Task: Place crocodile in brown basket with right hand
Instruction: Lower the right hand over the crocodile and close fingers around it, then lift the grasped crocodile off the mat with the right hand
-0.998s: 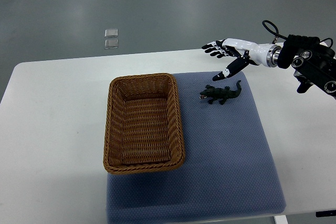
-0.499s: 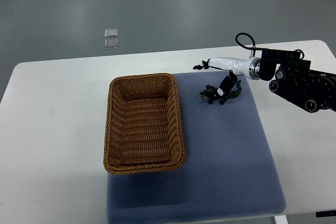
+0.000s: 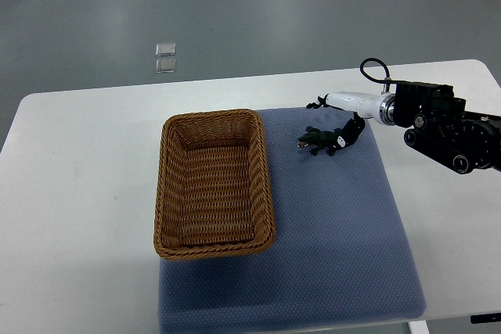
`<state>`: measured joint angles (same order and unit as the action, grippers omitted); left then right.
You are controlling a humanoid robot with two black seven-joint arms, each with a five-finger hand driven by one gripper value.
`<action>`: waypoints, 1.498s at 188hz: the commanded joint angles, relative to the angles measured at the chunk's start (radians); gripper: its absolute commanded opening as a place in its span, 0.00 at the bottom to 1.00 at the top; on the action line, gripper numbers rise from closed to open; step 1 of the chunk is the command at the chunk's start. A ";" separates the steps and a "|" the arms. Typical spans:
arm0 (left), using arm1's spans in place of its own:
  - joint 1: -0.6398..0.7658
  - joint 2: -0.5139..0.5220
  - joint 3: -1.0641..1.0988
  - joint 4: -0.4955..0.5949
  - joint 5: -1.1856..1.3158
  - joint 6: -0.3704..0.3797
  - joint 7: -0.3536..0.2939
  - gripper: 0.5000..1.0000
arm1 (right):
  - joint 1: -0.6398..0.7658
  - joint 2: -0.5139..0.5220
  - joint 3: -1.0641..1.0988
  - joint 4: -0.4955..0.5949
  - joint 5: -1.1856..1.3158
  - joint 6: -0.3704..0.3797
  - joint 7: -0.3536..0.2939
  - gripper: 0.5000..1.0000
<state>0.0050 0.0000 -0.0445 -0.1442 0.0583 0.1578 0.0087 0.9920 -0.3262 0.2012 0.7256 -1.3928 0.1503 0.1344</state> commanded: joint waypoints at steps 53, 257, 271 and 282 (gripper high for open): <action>0.000 0.000 0.000 0.000 0.000 0.000 0.001 1.00 | 0.004 0.042 0.003 0.017 0.005 0.000 -0.009 0.84; 0.000 0.000 0.000 0.000 0.000 0.000 0.001 1.00 | 0.013 0.030 -0.025 0.021 -0.002 -0.001 -0.006 0.01; 0.000 0.000 0.000 0.000 0.000 0.000 0.001 1.00 | 0.014 0.030 -0.025 0.021 -0.002 -0.001 -0.004 0.00; 0.001 0.000 0.000 0.000 0.000 0.000 0.001 1.00 | 0.017 0.030 -0.025 0.021 -0.003 -0.001 -0.004 0.00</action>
<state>0.0050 0.0000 -0.0445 -0.1442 0.0583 0.1581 0.0086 1.0053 -0.2972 0.1763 0.7466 -1.3945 0.1487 0.1292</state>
